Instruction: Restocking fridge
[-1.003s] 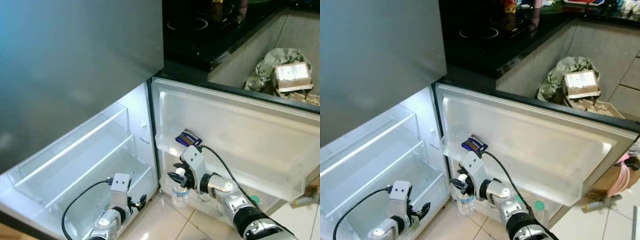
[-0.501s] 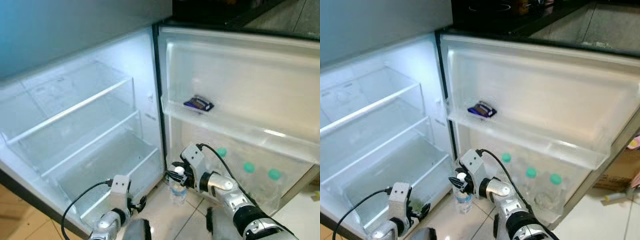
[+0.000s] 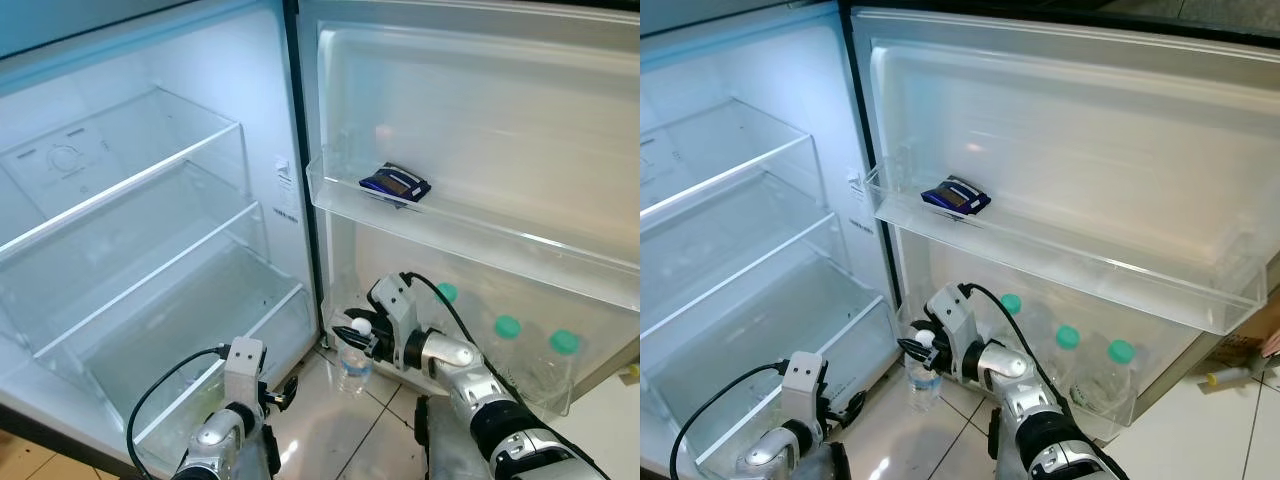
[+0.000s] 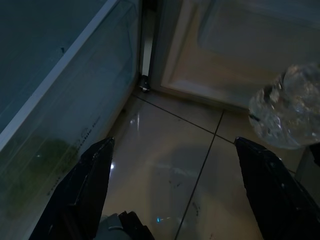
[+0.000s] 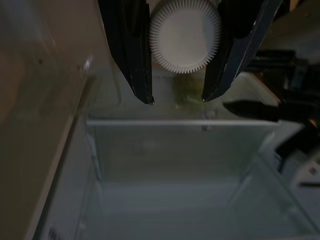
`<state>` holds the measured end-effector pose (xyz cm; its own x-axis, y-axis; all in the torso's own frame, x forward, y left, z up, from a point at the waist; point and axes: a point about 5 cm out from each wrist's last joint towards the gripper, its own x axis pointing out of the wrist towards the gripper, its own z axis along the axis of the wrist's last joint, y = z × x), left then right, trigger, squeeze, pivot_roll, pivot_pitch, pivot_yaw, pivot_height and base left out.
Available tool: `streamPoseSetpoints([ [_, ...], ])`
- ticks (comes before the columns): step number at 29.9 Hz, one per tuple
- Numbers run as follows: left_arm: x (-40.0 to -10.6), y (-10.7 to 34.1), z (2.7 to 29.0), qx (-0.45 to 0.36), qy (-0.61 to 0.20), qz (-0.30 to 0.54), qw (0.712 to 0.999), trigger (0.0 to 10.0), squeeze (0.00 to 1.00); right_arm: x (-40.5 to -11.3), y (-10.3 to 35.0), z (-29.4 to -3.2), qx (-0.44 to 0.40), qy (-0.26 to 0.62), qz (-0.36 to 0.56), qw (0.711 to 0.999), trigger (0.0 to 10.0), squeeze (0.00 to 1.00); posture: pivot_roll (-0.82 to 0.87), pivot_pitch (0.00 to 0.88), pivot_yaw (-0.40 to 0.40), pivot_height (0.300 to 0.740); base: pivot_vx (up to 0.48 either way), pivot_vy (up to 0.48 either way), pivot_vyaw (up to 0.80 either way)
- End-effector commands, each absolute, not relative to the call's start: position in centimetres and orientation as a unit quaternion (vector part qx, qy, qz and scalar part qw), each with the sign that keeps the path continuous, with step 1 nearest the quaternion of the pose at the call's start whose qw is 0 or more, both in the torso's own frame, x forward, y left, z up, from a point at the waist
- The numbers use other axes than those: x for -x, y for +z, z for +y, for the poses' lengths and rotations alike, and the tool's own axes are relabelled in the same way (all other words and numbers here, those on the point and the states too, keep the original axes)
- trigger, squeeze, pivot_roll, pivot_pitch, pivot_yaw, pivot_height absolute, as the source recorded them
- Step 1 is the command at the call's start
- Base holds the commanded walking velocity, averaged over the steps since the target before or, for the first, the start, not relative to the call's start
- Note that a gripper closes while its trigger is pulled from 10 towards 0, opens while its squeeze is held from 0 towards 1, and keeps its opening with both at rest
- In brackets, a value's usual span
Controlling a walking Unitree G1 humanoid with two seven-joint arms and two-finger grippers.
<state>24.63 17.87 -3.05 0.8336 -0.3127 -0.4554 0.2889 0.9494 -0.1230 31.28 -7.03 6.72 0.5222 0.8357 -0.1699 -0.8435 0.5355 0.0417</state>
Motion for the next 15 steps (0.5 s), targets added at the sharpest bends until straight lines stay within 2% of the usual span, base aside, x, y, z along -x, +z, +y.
streamPoseSetpoints([
  [1,-24.7,-2.9,17.7,0.026,-0.161,0.234,0.958,10.0,0.0,-31.7,8.0,-6.7,0.007,0.493,0.064,0.867,10.0,0.0,-0.12,0.025,-0.003,0.49,0.0,0.0,0.0],
  [5,-24.9,-2.8,17.7,0.024,-0.164,0.228,0.959,10.0,0.0,-32.3,9.6,-6.7,-0.015,0.497,0.037,0.867,10.0,0.0,-0.12,0.025,-0.003,0.47,0.0,0.0,0.0],
  [8,-24.9,-2.7,17.7,0.023,-0.165,0.227,0.959,10.0,0.0,-32.8,10.6,-7.0,-0.002,0.486,0.016,0.874,10.0,0.0,-0.12,0.024,-0.002,0.455,0.0,0.0,0.0],
  [15,-25.0,-2.7,17.7,0.022,-0.167,0.227,0.959,10.0,0.0,-33.6,12.7,-7.2,-0.003,0.472,-0.025,0.881,10.0,0.0,-0.12,0.02,-0.004,0.455,0.0,0.0,0.0],
])
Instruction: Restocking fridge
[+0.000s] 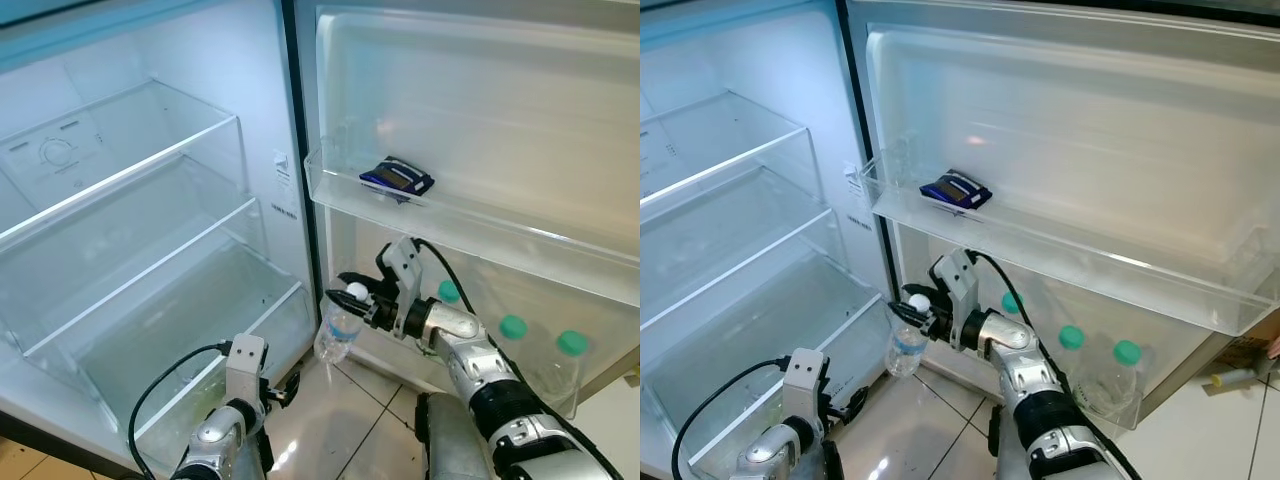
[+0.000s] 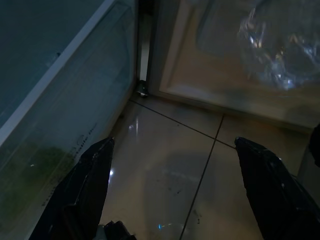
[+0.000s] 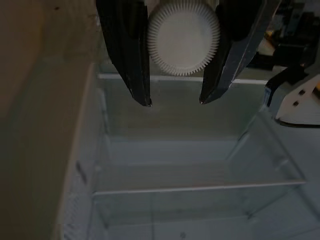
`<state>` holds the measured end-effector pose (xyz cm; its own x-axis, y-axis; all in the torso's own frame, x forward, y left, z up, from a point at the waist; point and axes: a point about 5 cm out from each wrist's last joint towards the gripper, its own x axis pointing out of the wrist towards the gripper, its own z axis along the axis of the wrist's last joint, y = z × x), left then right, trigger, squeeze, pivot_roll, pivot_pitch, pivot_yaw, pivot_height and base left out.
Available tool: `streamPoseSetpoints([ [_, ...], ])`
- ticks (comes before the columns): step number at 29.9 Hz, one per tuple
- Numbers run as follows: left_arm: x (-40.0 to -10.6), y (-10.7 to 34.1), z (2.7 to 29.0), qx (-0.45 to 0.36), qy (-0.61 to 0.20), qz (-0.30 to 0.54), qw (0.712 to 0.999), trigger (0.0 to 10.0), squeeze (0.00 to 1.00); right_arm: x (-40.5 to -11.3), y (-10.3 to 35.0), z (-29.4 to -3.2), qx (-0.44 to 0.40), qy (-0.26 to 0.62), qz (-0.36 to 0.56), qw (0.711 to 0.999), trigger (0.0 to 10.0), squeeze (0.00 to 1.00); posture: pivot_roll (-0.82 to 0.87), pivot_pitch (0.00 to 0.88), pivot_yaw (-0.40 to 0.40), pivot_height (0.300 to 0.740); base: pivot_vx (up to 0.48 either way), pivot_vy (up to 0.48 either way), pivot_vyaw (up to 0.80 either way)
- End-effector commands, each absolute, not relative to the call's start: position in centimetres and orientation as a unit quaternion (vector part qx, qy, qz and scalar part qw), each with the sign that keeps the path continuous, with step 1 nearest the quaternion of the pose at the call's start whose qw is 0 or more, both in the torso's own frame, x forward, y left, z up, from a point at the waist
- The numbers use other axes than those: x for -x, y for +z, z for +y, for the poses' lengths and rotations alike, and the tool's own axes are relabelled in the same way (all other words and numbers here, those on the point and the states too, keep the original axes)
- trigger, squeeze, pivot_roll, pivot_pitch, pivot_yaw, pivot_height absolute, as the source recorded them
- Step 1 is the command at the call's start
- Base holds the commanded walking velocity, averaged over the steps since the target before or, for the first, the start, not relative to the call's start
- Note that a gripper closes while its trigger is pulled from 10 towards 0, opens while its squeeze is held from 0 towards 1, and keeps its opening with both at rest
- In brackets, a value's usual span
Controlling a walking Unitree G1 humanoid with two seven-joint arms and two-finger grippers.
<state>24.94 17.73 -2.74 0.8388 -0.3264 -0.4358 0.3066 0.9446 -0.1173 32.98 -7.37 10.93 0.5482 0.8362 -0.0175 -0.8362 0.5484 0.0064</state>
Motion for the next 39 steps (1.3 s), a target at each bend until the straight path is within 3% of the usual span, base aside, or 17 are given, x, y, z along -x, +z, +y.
streamPoseSetpoints([
  [1,-24.9,-2.7,17.6,0.022,-0.167,0.228,0.959,10.0,0.0,-33.7,13.1,-7.2,-0.001,0.469,-0.033,0.883,10.0,0.0,-0.12,0.019,-0.006,0.455,0.0,0.0,0.0],
  [14,-24.9,-2.8,17.4,0.02,-0.172,0.232,0.957,10.0,0.0,-34.7,16.0,-7.5,-0.002,0.436,-0.083,0.896,10.0,0.0,-0.12,0.002,-0.003,0.455,0.0,0.0,0.0],
  [19,-24.8,-2.9,17.4,0.017,-0.173,0.233,0.957,10.0,0.0,-33.0,14.5,-6.5,0.028,0.505,-0.059,0.86,10.0,0.0,-0.12,0.001,-0.005,0.455,0.0,0.0,0.0],
  [28,-24.6,-3.0,17.3,0.018,-0.175,0.236,0.956,10.0,0.0,-32.2,15.0,-6.5,0.043,0.524,-0.089,0.846,10.0,0.0,-0.12,0.011,-0.002,0.455,0.0,0.0,0.0],
  [34,-24.3,-3.3,17.1,0.017,-0.18,0.242,0.953,10.0,0.0,-31.1,15.2,-6.1,0.055,0.558,-0.096,0.823,10.0,0.0,-0.13,0.014,0.001,0.455,0.0,0.0,0.0],
  [39,-24.3,-3.3,17.0,0.017,-0.183,0.243,0.952,10.0,0.0,-29.6,14.2,-5.1,0.117,0.591,-0.09,0.793,10.0,0.0,-0.13,0.015,-0.002,0.455,0.0,0.0,0.0],
])
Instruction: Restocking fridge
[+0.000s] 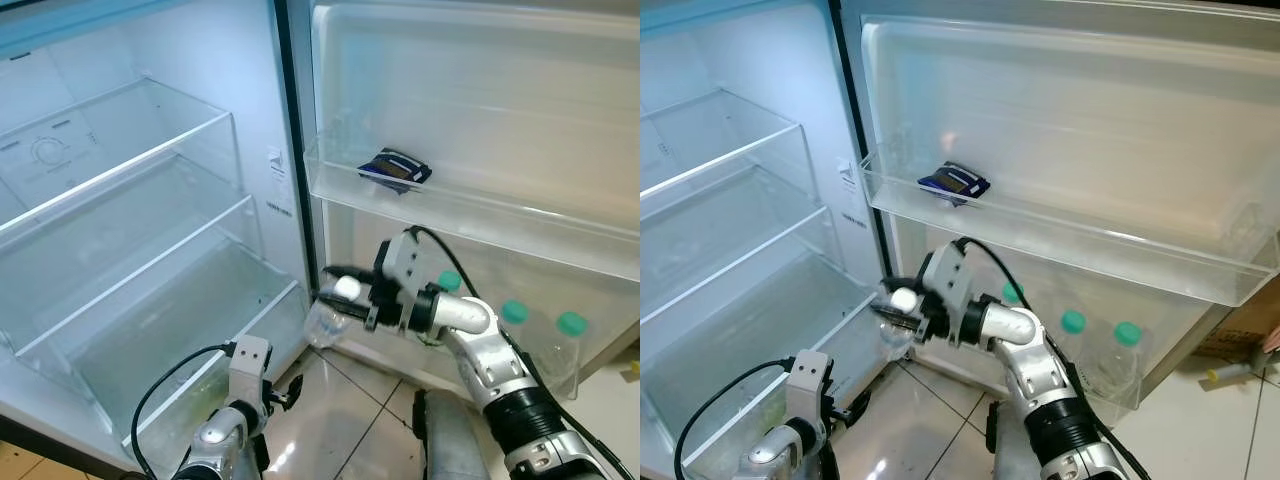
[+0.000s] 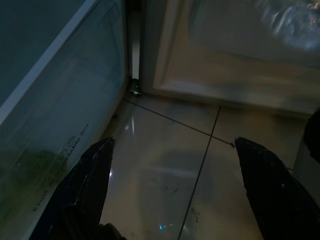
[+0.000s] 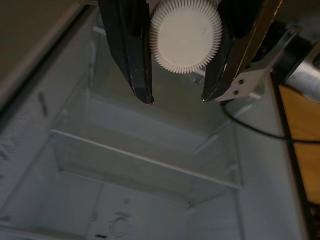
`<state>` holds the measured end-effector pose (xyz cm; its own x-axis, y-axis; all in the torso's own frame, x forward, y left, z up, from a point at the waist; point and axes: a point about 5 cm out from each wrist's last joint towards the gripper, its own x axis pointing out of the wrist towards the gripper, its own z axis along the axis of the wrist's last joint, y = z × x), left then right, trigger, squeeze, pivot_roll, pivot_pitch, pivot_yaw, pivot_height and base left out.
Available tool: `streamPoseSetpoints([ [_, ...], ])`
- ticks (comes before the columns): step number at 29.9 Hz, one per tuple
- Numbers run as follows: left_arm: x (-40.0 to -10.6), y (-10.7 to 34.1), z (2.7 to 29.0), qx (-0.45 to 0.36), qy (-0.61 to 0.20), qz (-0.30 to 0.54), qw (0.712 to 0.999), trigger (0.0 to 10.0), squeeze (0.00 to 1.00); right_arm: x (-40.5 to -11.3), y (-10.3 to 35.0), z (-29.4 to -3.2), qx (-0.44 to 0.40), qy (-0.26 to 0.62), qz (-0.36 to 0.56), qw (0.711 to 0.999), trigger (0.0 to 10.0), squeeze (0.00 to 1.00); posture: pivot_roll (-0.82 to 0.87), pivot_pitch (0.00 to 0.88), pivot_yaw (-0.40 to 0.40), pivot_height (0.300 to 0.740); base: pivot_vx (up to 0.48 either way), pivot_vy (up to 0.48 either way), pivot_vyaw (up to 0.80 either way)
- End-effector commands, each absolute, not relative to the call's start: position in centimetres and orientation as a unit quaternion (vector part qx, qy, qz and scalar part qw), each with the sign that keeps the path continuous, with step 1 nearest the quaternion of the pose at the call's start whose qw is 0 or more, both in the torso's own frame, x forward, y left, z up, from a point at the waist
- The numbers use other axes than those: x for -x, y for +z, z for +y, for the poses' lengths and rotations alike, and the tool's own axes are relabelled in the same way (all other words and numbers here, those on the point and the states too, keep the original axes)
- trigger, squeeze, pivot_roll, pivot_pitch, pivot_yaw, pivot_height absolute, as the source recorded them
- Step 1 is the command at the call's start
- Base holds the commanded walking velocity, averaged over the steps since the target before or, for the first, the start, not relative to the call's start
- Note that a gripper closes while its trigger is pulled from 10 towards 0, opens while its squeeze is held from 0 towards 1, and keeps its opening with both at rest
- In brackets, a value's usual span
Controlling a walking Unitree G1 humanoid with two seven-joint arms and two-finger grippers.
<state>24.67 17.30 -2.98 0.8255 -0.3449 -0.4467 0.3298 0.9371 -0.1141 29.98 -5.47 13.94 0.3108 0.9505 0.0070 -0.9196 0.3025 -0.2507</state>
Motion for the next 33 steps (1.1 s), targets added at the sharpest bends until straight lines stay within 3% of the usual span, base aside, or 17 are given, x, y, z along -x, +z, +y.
streamPoseSetpoints([
  [1,-24.3,-3.3,16.9,0.017,-0.183,0.243,0.952,10.0,0.0,-29.5,14.3,-5.0,0.125,0.594,-0.093,0.789,10.0,0.0,-0.13,0.016,-0.002,0.455,0.0,0.0,0.0],
  [8,-24.1,-3.5,16.8,0.018,-0.184,0.246,0.951,10.0,0.0,-29.2,13.7,-4.6,0.172,0.6,-0.086,0.777,10.0,0.0,-0.13,0.016,-0.002,0.455,0.0,0.0,0.0],
  [13,-24.1,-3.5,16.8,0.018,-0.185,0.246,0.951,10.0,0.0,-29.3,13.6,-4.6,0.196,0.582,-0.093,0.783,10.0,0.0,-0.13,0.018,-0.001,0.455,0.0,0.0,0.0],
  [22,-24.1,-3.5,16.9,0.017,-0.186,0.246,0.951,10.0,0.0,-30.9,16.0,-4.8,0.226,0.502,-0.157,0.82,10.0,0.0,-0.13,0.019,0.001,0.455,0.0,0.0,0.0],
  [33,-24.1,-3.4,16.9,0.017,-0.187,0.244,0.952,10.0,0.0,-31.9,15.3,-4.7,0.232,0.453,-0.153,0.847,10.0,0.0,-0.13,0.021,-0.002,0.455,0.0,0.0,0.0],
])
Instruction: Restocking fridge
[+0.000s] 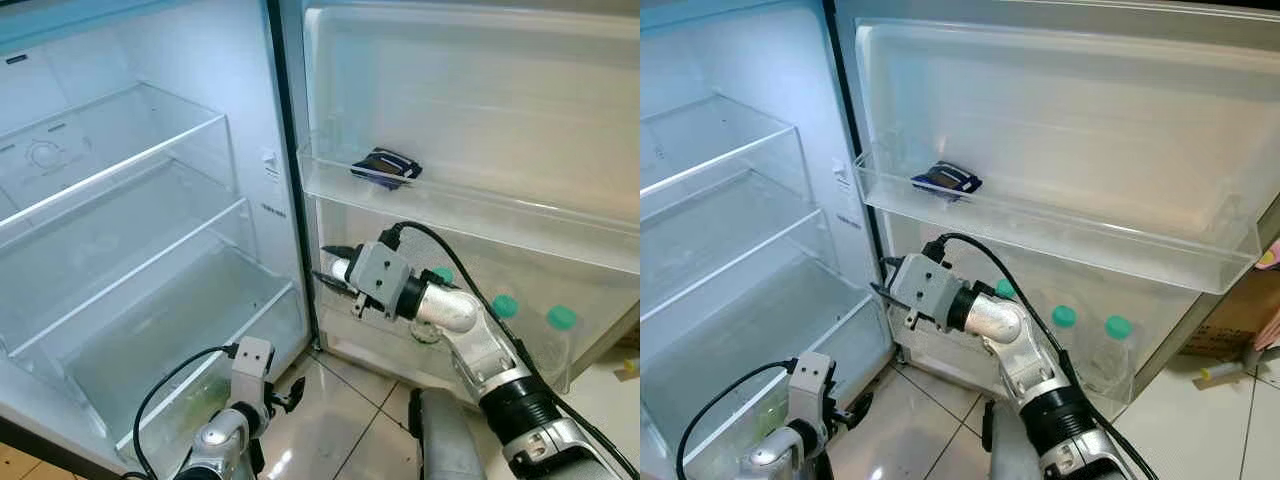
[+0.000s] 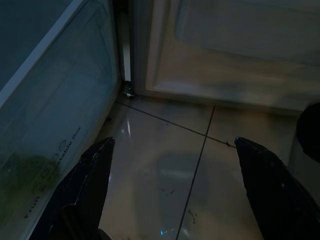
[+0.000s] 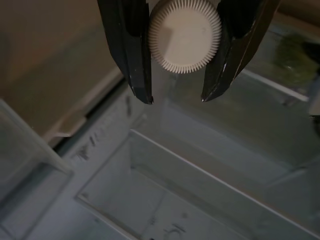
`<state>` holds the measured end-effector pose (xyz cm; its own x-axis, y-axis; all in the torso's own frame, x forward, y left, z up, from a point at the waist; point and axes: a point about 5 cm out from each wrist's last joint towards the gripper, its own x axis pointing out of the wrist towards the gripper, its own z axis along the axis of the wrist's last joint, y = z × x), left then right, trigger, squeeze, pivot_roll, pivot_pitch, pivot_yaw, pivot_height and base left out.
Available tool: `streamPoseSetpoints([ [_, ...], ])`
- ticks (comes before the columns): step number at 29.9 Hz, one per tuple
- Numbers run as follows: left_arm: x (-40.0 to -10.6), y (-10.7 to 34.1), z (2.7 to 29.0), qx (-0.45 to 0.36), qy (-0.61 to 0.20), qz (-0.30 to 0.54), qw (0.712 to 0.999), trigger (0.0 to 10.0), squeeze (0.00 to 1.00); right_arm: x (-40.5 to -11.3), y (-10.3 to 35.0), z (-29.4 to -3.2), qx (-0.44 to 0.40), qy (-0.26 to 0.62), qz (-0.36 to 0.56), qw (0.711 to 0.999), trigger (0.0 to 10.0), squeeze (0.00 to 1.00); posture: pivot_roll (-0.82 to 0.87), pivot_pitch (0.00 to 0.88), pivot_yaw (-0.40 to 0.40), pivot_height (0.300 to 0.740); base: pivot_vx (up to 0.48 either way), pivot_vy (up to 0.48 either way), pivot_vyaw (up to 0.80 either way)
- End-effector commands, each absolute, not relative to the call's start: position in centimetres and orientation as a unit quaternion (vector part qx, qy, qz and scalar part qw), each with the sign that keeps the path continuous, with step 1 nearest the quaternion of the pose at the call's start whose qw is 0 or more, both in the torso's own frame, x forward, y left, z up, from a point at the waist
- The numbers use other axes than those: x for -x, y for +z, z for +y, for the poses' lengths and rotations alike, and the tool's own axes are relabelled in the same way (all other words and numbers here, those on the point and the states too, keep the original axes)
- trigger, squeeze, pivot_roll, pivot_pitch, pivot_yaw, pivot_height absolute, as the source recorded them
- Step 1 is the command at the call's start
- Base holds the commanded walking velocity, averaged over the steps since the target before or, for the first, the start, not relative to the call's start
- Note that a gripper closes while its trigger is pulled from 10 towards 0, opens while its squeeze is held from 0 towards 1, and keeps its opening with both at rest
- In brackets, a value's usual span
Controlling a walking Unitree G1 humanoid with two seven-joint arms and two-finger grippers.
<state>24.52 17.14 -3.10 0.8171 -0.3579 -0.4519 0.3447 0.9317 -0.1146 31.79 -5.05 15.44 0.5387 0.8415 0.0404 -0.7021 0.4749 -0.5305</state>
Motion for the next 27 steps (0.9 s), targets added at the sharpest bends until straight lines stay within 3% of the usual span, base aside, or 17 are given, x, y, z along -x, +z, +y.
streamPoseSetpoints([
  [1,-24.1,-3.4,16.9,0.017,-0.187,0.244,0.952,10.0,0.0,-31.9,15.3,-4.7,0.232,0.453,-0.153,0.847,10.0,0.0,-0.13,0.021,-0.002,0.455,0.0,0.0,0.0],
  [27,-23.9,-3.1,17.5,0.015,-0.185,0.217,0.958,10.0,0.0,-34.4,12.8,-3.8,0.174,0.369,-0.095,0.908,10.0,0.0,-0.05,0.065,-0.029,0.455,0.0,0.0,0.0],
])
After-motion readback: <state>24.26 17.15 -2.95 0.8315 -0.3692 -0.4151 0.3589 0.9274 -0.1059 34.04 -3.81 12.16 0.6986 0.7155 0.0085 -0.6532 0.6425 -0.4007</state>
